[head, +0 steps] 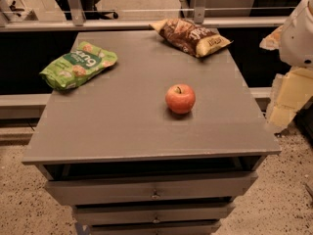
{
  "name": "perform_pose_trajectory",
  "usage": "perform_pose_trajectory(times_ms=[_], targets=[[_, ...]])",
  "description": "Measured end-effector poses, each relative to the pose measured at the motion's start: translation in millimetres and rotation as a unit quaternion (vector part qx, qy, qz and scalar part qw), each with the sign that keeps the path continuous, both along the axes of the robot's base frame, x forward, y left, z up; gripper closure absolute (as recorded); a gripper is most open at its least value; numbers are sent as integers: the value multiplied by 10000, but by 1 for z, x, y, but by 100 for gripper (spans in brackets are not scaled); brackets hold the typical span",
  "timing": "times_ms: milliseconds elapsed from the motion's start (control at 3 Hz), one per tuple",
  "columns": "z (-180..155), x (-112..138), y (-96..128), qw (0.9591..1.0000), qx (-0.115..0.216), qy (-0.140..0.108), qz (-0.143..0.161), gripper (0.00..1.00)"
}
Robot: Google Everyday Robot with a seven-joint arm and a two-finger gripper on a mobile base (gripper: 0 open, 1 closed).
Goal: Move brown chip bag near green rice chip bag
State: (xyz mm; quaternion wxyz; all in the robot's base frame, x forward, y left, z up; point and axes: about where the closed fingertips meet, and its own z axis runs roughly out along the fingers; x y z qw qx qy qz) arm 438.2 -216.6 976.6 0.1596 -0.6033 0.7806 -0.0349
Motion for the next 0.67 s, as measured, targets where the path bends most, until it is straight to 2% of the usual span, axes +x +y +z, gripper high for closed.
perform_pose_trajectory(times_ms=[333,667], targets=[[0,0,0,10000,0,-1,0,0],[-4,41,1,9990,308,-304,-112,0]])
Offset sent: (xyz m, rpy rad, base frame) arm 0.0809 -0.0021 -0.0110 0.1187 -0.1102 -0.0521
